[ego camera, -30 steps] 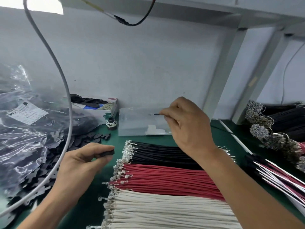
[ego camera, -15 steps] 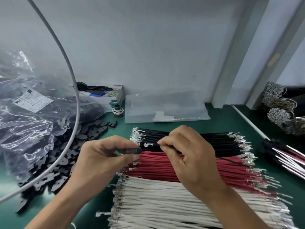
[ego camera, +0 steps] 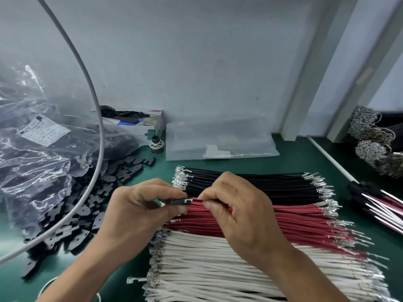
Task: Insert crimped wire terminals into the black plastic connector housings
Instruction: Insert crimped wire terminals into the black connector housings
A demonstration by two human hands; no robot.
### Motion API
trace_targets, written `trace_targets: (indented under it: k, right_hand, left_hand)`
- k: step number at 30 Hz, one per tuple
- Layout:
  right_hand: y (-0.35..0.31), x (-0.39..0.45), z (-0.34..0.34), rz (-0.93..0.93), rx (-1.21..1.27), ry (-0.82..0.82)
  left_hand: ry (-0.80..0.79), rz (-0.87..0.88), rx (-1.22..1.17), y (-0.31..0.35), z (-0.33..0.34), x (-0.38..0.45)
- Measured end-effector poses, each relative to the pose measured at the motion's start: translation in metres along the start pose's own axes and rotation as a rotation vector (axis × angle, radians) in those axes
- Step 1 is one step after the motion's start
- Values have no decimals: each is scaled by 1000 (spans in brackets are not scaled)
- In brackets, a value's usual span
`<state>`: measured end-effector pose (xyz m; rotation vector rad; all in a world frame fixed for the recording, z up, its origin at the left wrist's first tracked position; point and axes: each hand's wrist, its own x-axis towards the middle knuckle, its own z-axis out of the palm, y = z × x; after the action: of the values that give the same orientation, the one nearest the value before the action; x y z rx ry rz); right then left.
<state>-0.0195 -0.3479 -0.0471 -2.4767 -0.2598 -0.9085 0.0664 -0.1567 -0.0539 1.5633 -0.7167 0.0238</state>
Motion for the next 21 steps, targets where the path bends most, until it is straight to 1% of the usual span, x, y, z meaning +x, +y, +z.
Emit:
trace_targets:
  k: [3, 7, 12, 21]
  right_hand:
    - [-1, -1, 1, 19, 10, -15]
    - [-5, -3, 7, -32, -16, -10]
    - [0, -2, 5, 4, -21, 42]
    - [1, -5, 18, -52, -37, 42]
  left_hand:
    - [-15, 43, 130, 0, 0, 0]
    - [-44, 89, 227, -1, 1, -2]
    - [-14, 49, 144, -4, -2, 1]
    - [-24, 63, 233, -3, 0, -1]
